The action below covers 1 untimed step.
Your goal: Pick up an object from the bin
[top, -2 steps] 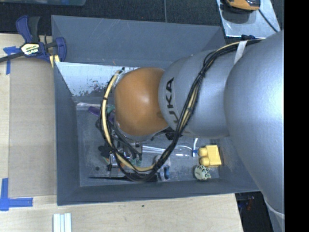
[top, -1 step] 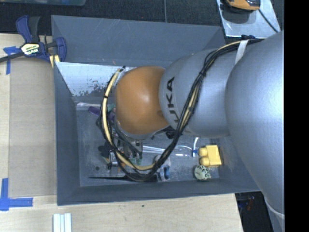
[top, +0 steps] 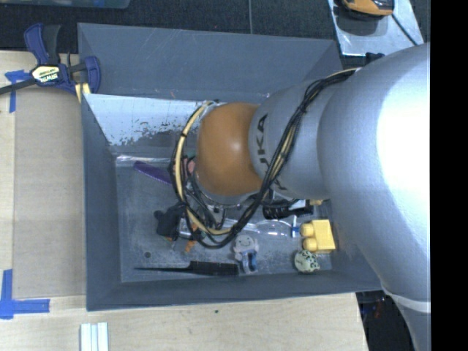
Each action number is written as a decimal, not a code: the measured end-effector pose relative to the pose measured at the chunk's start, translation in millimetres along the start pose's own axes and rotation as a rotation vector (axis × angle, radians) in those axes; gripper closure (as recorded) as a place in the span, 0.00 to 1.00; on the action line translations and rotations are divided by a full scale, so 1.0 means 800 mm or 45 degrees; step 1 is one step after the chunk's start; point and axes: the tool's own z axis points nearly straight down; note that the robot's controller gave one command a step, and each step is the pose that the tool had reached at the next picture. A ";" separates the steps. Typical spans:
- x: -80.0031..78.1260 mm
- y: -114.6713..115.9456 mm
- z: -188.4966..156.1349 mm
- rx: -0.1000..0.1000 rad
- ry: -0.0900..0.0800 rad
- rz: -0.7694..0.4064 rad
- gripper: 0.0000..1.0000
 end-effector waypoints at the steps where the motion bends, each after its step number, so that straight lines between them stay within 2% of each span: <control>1: -0.014 -0.014 0.020 0.003 0.002 -0.131 0.00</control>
Offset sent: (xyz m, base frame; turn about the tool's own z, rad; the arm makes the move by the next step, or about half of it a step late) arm 0.0036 -0.0125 -0.0161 0.0544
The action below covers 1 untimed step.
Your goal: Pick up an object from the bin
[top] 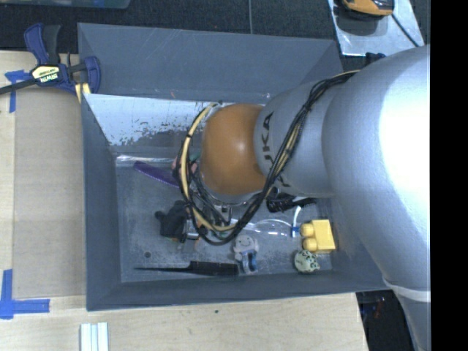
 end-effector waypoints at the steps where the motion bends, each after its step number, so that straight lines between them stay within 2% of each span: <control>1: 0.002 0.000 -0.001 0.002 0.002 0.155 0.00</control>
Offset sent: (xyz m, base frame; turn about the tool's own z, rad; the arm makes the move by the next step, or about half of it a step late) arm 0.0018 -0.0015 0.0005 -0.0447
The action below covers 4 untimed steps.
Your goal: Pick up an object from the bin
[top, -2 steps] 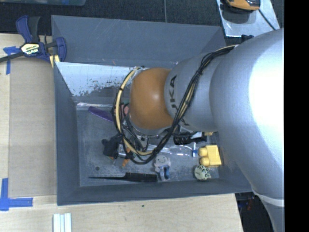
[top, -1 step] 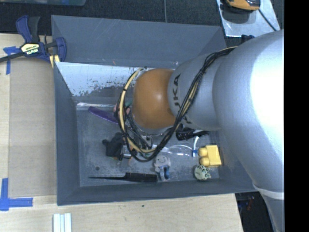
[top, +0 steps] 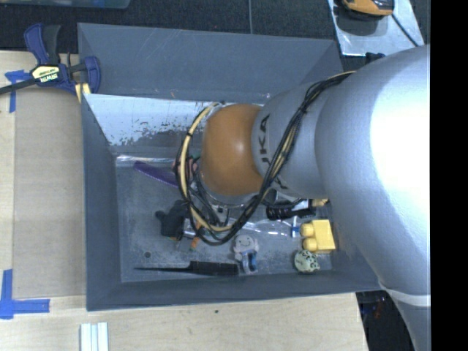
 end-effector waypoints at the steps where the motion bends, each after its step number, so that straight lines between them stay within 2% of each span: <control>1: -0.005 -0.001 -0.001 -0.004 -0.007 -0.206 0.00; 2: -0.003 0.001 -0.002 -0.006 -0.007 0.039 1.00; 4: -0.003 0.000 -0.012 -0.005 -0.007 0.040 1.00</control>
Offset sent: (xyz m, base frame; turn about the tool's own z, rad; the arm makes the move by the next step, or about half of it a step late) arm 0.0004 0.0000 0.0000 0.0313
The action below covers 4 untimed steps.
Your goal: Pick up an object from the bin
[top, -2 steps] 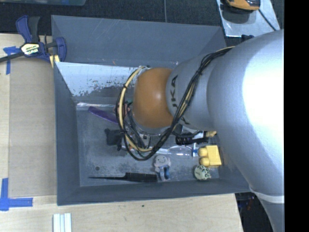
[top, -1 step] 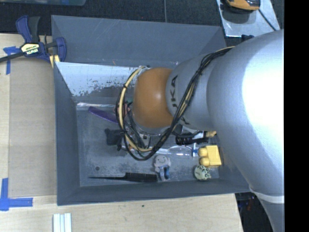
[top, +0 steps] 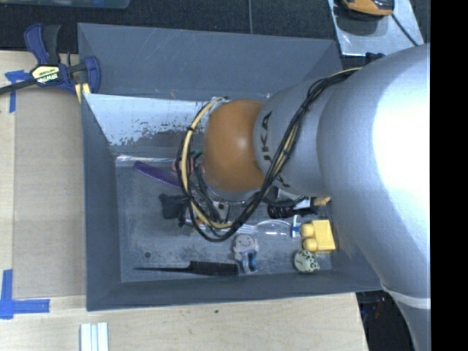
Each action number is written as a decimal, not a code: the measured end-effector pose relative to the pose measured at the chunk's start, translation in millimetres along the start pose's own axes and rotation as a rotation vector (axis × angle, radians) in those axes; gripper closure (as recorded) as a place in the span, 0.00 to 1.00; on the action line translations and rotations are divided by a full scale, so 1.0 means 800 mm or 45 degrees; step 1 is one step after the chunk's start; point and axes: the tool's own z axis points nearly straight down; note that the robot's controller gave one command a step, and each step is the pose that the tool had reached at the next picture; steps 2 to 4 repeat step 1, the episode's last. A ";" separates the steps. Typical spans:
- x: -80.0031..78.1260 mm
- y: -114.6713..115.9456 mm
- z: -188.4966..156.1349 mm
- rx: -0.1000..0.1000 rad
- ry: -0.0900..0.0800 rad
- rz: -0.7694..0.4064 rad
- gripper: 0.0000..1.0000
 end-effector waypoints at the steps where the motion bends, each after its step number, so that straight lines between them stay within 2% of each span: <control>1: 0.002 -0.001 -0.050 0.005 0.008 0.000 1.00; 4: 0.002 -0.001 -0.050 0.005 0.008 0.000 1.00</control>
Offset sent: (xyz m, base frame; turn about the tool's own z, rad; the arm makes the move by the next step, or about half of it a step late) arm -0.0028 -0.0009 0.0897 0.0003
